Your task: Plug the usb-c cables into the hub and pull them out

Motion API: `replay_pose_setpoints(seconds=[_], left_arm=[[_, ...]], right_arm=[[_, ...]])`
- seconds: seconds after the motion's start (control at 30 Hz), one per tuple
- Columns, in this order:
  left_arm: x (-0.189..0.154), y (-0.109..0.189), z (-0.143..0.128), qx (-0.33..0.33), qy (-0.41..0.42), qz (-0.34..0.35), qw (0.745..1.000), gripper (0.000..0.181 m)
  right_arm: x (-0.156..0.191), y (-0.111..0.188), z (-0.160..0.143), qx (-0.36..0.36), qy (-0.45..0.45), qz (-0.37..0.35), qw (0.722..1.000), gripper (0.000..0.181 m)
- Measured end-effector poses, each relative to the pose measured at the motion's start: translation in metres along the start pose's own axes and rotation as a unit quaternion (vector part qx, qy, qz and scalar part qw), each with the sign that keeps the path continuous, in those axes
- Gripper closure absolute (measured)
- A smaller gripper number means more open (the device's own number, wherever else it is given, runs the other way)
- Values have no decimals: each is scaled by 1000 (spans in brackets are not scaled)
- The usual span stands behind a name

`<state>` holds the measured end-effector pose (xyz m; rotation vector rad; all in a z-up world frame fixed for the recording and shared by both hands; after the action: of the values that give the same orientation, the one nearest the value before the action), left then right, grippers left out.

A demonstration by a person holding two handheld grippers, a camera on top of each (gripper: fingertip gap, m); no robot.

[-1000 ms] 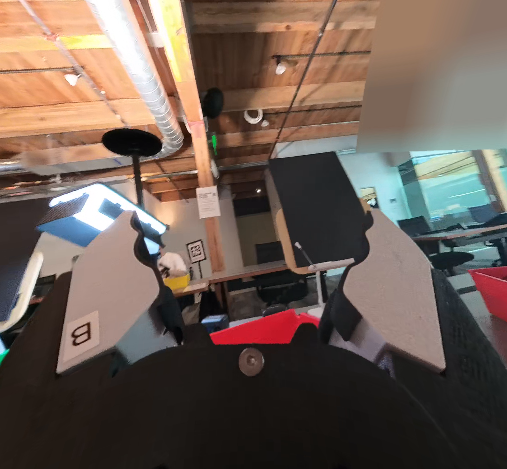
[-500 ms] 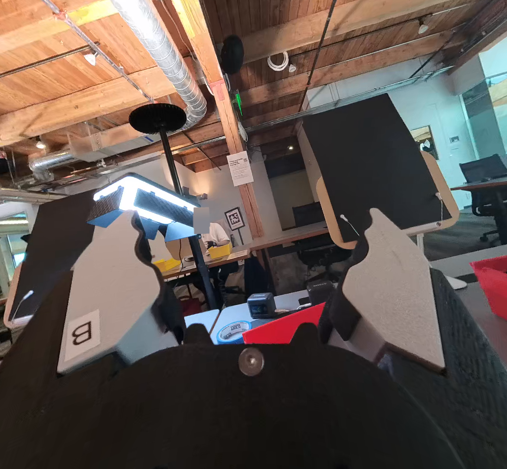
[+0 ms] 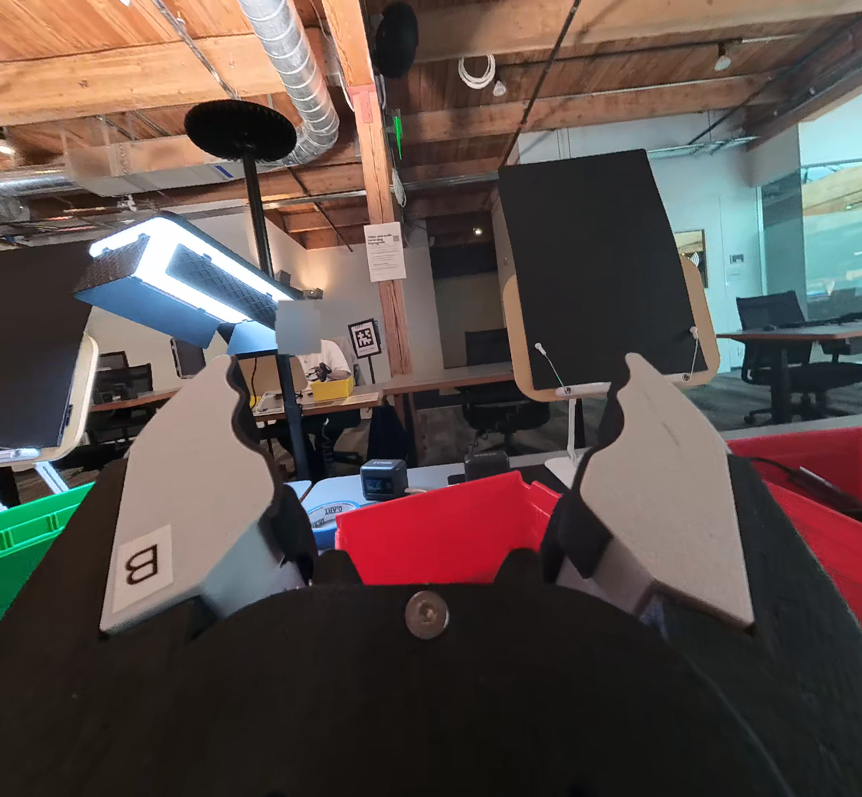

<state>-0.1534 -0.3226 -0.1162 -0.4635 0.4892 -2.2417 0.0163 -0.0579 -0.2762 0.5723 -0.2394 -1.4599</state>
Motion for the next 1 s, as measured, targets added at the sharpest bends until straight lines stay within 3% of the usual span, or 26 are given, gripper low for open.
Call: replay_pose_setpoints(seconds=[0.13, 0.23, 0.6, 1.0], left_arm=[[-6, 1, -1, -6, 22, -10, 1000, 42], [-5, 7, -5, 13, -7, -14, 1000, 42], [37, 36, -17, 86, -42, 4, 995, 51], [41, 46, -34, 119, -29, -25, 992, 54]], right_arm=[[2, -3, 1, -13, -10, 6, 1000, 146], [6, -6, 4, -23, -14, 11, 1000, 145], [22, -34, 23, -37, -9, 28, 999, 143], [32, -74, 54, -19, 47, 105, 993, 142]])
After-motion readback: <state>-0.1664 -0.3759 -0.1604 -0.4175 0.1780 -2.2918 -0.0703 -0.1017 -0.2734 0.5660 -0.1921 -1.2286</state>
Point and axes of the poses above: each gripper's, where its closed fingertips meet, y back along the fingers, z out of its top, x = y × z across the jaws, the point moved 5 cm from there along y, back along the fingers, and after that the axes turned 3 degrees about -y, right-handed, at the moved point
